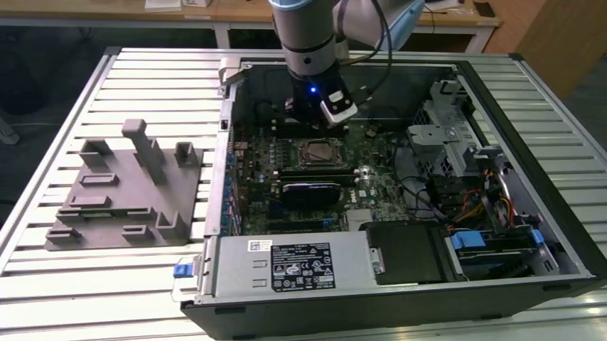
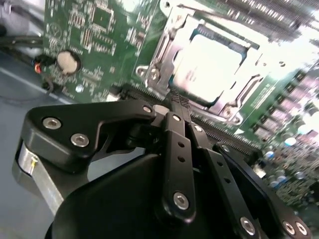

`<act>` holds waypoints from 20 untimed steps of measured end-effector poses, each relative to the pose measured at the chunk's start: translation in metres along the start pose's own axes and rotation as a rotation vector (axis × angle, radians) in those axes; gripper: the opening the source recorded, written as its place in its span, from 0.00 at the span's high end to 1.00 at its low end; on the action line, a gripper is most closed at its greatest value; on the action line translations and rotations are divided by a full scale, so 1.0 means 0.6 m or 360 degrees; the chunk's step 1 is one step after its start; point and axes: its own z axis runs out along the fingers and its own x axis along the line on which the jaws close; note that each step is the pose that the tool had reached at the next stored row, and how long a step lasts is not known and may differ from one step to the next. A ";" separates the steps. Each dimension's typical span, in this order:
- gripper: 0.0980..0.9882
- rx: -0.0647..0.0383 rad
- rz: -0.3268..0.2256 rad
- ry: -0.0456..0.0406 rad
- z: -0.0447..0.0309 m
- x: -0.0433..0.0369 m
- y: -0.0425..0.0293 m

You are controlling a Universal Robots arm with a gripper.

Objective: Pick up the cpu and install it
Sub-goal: 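Install the first cpu locking lever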

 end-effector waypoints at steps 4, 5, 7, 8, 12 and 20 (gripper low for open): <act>0.99 0.0088 -0.0018 0.0008 0.001 -0.003 0.000; 0.99 0.0110 -0.0022 0.0010 0.001 -0.004 0.000; 0.99 0.0154 -0.0031 0.0015 0.001 -0.006 0.001; 0.99 0.0175 -0.0035 0.0017 0.002 -0.007 0.001; 0.99 0.0263 -0.0052 0.0030 0.002 -0.010 0.001; 0.99 0.0428 -0.0085 0.0056 0.004 -0.017 0.002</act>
